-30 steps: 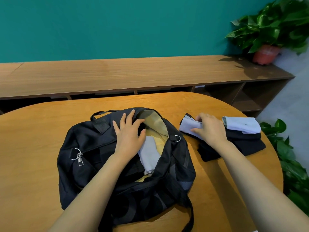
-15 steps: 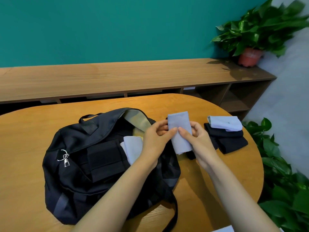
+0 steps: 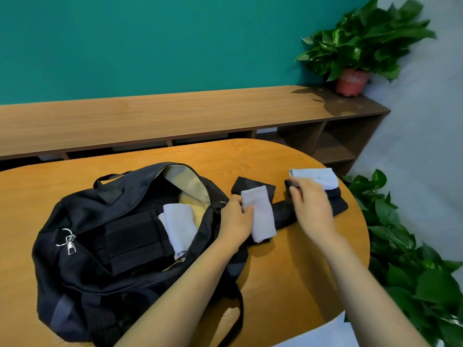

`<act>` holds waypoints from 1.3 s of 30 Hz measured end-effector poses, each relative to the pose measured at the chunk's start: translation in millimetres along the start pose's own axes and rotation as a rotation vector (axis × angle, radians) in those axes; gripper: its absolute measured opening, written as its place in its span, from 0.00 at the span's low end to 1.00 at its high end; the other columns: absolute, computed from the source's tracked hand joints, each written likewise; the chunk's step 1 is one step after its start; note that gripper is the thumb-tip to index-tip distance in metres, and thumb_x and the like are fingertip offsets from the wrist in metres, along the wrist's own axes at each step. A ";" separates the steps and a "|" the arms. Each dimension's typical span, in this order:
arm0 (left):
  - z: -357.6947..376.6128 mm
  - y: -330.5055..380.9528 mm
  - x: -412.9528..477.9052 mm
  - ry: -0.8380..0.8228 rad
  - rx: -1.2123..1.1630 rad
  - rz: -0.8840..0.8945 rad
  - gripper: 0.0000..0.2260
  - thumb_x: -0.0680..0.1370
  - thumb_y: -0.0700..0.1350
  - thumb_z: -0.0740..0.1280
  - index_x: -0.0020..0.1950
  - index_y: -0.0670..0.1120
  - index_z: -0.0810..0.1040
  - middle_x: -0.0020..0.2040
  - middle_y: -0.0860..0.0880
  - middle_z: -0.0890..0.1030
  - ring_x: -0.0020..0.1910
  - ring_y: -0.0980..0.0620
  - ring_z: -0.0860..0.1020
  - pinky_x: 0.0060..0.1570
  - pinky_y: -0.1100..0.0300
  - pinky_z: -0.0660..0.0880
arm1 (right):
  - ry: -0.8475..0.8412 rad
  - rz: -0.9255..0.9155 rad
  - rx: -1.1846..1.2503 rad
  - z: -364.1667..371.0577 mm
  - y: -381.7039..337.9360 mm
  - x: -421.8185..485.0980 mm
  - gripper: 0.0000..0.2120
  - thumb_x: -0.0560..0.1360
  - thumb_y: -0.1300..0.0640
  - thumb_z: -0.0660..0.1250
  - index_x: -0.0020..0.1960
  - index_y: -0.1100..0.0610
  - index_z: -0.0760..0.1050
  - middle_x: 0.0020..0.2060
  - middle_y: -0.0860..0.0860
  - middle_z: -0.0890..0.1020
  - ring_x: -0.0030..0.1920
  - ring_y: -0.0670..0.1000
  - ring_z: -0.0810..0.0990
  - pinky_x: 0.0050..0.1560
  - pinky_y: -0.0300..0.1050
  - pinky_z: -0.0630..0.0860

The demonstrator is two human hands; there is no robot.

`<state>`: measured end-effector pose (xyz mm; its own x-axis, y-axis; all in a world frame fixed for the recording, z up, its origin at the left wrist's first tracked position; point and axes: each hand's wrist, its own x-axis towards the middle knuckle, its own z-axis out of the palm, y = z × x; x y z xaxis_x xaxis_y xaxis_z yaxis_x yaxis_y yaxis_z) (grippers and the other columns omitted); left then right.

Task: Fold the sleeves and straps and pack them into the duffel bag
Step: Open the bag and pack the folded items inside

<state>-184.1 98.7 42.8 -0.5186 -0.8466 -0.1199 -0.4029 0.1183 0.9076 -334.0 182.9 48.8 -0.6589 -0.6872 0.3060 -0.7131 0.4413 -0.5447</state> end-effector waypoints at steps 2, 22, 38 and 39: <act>0.2 0.2 3.0 0.005 -0.075 -0.048 0.04 0.83 0.41 0.59 0.55 0.41 0.69 0.42 0.50 0.71 0.36 0.56 0.68 0.33 0.64 0.65 | 0.042 0.010 -0.144 -12.2 16.9 32.6 0.19 0.80 0.65 0.59 0.70 0.57 0.71 0.65 0.56 0.76 0.65 0.57 0.72 0.61 0.55 0.72; 6.6 -3.2 22.1 0.030 -0.416 -0.295 0.09 0.83 0.44 0.61 0.61 0.43 0.69 0.56 0.44 0.76 0.56 0.46 0.78 0.59 0.42 0.77 | -0.008 0.090 0.045 -44.6 -1.6 51.2 0.12 0.77 0.50 0.69 0.49 0.55 0.69 0.35 0.48 0.73 0.39 0.51 0.75 0.42 0.46 0.72; -10.1 -3.7 6.3 0.235 -0.568 -0.165 0.08 0.81 0.44 0.63 0.59 0.45 0.72 0.49 0.43 0.80 0.47 0.48 0.80 0.47 0.49 0.78 | 0.361 -0.022 0.102 -15.6 -76.7 -27.7 0.12 0.76 0.50 0.71 0.54 0.51 0.71 0.39 0.41 0.74 0.36 0.40 0.71 0.46 0.55 0.78; -9.4 -1.4 4.4 0.228 -0.570 -0.146 0.08 0.81 0.44 0.63 0.59 0.45 0.72 0.49 0.43 0.81 0.48 0.48 0.81 0.47 0.49 0.79 | 0.260 -0.014 0.127 -9.6 -80.8 -31.4 0.13 0.76 0.48 0.70 0.55 0.50 0.71 0.40 0.41 0.74 0.37 0.42 0.74 0.45 0.54 0.79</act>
<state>-178.7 89.9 44.9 -0.2898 -0.9299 -0.2266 0.0405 -0.2484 0.9678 -258.0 174.4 90.7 -0.7002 -0.5142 0.4953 -0.6977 0.3456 -0.6275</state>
